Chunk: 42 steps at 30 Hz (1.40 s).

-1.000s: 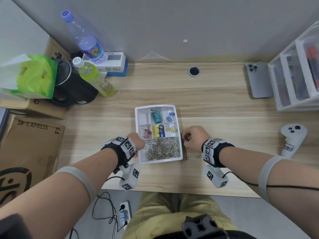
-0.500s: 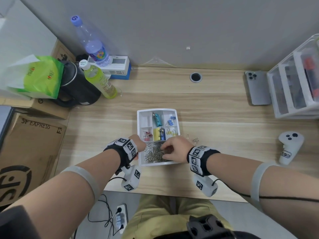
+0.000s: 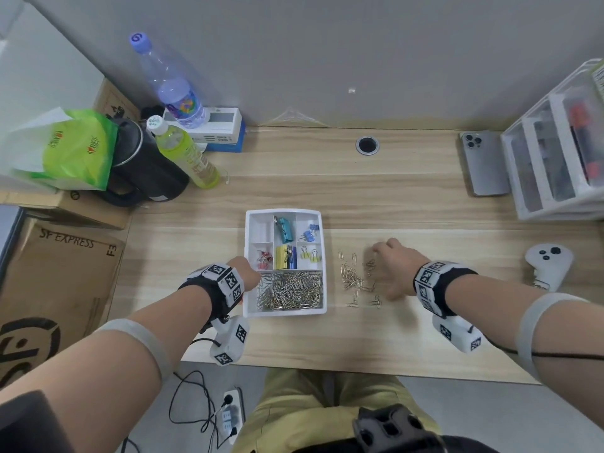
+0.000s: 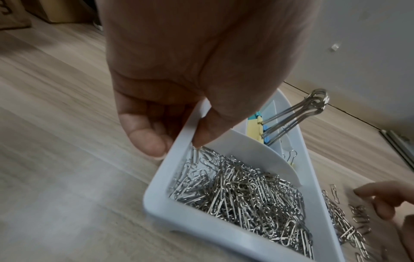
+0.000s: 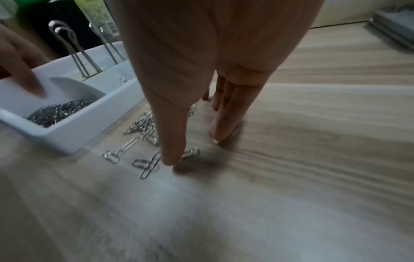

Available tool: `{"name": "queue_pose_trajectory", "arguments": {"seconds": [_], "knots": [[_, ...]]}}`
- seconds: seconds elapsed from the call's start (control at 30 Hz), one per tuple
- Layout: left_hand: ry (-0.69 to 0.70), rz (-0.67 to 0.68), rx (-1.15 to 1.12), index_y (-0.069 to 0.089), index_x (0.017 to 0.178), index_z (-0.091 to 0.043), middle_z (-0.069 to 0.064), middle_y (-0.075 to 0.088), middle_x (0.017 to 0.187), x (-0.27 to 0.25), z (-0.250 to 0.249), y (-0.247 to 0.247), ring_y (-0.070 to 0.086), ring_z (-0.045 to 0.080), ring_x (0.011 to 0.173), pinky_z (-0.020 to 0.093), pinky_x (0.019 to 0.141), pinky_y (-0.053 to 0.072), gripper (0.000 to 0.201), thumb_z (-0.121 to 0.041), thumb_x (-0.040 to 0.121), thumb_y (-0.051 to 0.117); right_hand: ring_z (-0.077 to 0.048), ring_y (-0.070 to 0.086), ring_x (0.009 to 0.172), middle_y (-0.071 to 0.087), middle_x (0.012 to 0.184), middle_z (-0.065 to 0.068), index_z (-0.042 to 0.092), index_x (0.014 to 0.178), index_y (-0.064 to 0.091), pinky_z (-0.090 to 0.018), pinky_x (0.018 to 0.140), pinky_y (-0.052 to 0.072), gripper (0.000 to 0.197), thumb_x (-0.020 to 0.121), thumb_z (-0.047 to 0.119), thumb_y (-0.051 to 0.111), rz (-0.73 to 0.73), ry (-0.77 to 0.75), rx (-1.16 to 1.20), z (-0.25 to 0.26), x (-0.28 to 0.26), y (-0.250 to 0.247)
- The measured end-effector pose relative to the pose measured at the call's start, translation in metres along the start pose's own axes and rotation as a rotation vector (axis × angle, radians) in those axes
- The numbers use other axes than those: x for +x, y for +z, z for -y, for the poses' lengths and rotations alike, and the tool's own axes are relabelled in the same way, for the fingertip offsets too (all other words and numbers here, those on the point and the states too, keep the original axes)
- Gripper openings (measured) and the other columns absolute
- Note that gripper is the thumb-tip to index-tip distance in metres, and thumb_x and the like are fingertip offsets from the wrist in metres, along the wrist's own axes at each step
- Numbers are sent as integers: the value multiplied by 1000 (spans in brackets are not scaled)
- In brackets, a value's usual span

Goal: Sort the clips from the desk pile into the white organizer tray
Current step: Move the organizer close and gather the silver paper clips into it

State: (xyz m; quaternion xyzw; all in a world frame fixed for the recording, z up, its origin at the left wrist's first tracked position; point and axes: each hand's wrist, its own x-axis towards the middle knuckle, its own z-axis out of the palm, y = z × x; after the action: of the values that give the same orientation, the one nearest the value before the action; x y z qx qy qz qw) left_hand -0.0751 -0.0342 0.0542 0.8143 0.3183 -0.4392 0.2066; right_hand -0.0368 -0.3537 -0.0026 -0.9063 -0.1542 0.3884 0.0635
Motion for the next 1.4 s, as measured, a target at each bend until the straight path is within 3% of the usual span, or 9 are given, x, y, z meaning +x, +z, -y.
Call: {"name": "queue_pose_trajectory", "arguments": {"seconds": [0.27, 0.43, 0.6, 0.7, 0.87, 0.97, 1.2, 1.33, 1.4], "knots": [[-2, -5, 18, 50, 121, 9, 7, 36, 62, 3, 1, 2, 37, 19, 48, 23, 37, 31, 31, -3, 93, 43, -14, 52, 92, 50, 113, 2, 18, 132, 50, -27, 90, 43, 65, 75, 25, 80, -101, -154, 239, 26, 5, 32], [2, -11, 2, 50, 84, -4, 10, 41, 62, 5, 0, 0, 43, 23, 46, 27, 44, 38, 12, 2, 89, 42, -10, 54, 78, 59, 96, 6, 19, 119, 57, -34, 86, 53, 44, 77, 12, 70, -154, -142, 357, 28, 9, 28], [-6, -15, -21, 44, 79, -4, 10, 39, 61, 7, 1, 0, 39, 23, 44, 26, 41, 35, 13, 3, 89, 41, -14, 61, 77, 66, 88, 6, 20, 103, 64, -29, 75, 52, 28, 75, 20, 63, -145, -53, 293, 3, 3, 0], [-4, -23, -21, 47, 81, -3, 13, 42, 62, 7, 1, 1, 43, 24, 45, 27, 43, 39, 12, 2, 90, 42, -20, 66, 76, 71, 77, 3, 17, 82, 69, -29, 70, 54, 12, 75, 23, 61, -7, 75, 248, -13, -2, -7], [5, -23, -24, 44, 81, -4, 11, 40, 65, 6, 1, 2, 40, 23, 48, 27, 43, 37, 11, 3, 90, 42, -25, 75, 71, 75, 67, -9, 0, 74, 75, -36, 71, 62, 27, 76, 18, 55, 380, 190, 354, -20, -16, 5], [5, -18, -21, 44, 87, -2, 10, 39, 67, 6, 1, 1, 40, 22, 49, 27, 42, 36, 6, 2, 90, 42, -22, 74, 64, 75, 67, -9, -3, 78, 73, -32, 65, 62, 25, 78, 12, 54, 330, 171, 441, -12, -15, 18], [5, -13, 2, 45, 91, -2, 10, 41, 66, 5, 0, 0, 42, 22, 49, 26, 41, 37, 4, 1, 90, 43, -11, 59, 49, 70, 61, -2, 17, 83, 62, -21, 55, 48, 5, 81, 13, 61, 158, -34, 568, 18, 1, 24], [2, -11, 9, 46, 86, -1, 11, 42, 66, 4, 0, 0, 43, 23, 49, 27, 42, 38, 5, 0, 91, 44, -11, 59, 68, 63, 73, 8, 23, 79, 63, -24, 64, 50, 11, 71, 19, 69, -40, -71, 487, 30, 9, 17], [6, -11, -3, 44, 79, -4, 10, 39, 64, 5, 0, 1, 40, 22, 48, 27, 42, 36, 12, 1, 90, 43, -14, 57, 80, 59, 88, 7, 25, 88, 56, -29, 71, 50, 31, 64, 29, 74, -137, -89, 399, 31, 11, 17]]}}
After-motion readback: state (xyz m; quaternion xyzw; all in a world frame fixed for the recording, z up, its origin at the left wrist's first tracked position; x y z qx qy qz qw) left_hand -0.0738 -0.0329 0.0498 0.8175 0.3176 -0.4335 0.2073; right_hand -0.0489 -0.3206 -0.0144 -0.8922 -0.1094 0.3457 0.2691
